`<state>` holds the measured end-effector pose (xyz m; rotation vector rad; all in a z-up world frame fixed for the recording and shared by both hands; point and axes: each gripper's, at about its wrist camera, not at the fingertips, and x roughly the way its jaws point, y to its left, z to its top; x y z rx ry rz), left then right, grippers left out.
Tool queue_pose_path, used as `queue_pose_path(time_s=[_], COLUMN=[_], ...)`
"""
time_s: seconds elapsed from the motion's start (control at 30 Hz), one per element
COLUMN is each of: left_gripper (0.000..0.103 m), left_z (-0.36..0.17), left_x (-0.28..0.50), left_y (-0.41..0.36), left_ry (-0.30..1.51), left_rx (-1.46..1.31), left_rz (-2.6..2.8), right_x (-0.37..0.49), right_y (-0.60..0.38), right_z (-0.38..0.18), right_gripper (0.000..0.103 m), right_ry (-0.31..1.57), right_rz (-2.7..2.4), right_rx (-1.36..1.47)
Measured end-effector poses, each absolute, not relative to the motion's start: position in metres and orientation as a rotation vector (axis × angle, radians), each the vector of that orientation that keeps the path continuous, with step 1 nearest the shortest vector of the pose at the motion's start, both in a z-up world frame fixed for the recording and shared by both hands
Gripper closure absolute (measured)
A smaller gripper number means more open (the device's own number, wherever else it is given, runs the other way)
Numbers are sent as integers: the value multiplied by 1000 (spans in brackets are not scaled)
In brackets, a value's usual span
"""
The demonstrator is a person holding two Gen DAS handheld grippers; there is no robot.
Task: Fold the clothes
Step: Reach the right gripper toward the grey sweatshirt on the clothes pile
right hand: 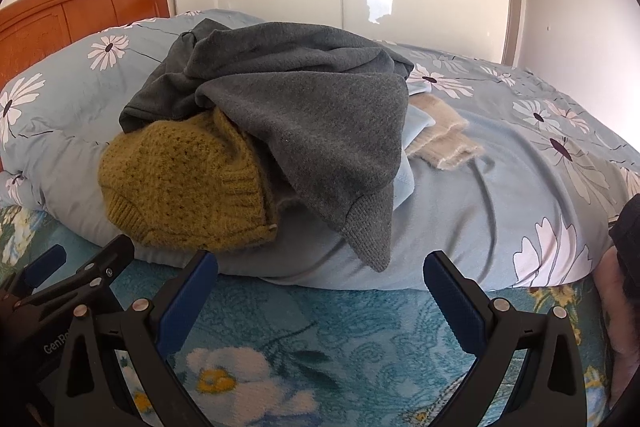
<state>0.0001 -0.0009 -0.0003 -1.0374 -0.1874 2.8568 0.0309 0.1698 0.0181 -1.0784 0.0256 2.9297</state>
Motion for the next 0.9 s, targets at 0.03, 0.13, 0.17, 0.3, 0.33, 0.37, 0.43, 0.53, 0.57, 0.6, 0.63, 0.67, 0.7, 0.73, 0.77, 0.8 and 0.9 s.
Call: queue_pose_path(time_s=[0.03,0.13,0.17,0.3,0.33,0.37,0.43,0.53,0.57,0.6,0.63,0.67,0.7,0.73,0.77,0.8,0.9], left_gripper=[0,0,0,0,0,0,0,0,0,0,0,0,0,0,0,0,0], left_z=[-1,-2,-3,-3,-1,-1,-2,-1,-1,-2,-2,-2,-3,-3,-3,-3,1], left_x=[0,0,-2,-4,-1,-1,-2,-2,-2,-2,-2,-2,-2,-2,-2,-2,-2], left_y=[-2,-5,-4,-1,2,4,3,-1,-1,-1,-2,-2,-2,-2,-2,-3,-11], left_ry=[-188,-188,-188,-191,-64,-11,-67,-103,-110,-119,-121,-122,-124,-126,-129,-135,-170], left_rx=[-1037,-1022,-1001,-995,-971,-963,-991,-1000,-1003,-1008,-1011,-1014,-1015,-1016,-1017,-1013,-986], left_rz=[2856,2863,2874,2880,2919,2934,2915,2905,2903,2899,2897,2896,2894,2893,2892,2897,2944], right_x=[31,30,30,30,30,29,29,28,28,28,28,27,28,28,28,28,28], right_y=[170,170,169,169,169,169,169,169,169,168,168,168,168,168,168,168,168], right_z=[18,17,17,17,17,17,17,17,17,17,17,17,17,16,16,16,19], right_gripper=[0,0,0,0,0,0,0,0,0,0,0,0,0,0,0,0,0], right_ry=[30,41,39,38,38,38,34,35,37,36,36,35,33,32,31,27,3], right_rz=[2931,2933,2933,2932,2933,2933,2934,2935,2936,2937,2936,2936,2937,2939,2941,2947,2952], right_rx=[-1080,-1086,-1086,-1088,-1088,-1087,-1088,-1088,-1086,-1085,-1086,-1088,-1089,-1090,-1091,-1089,-1069])
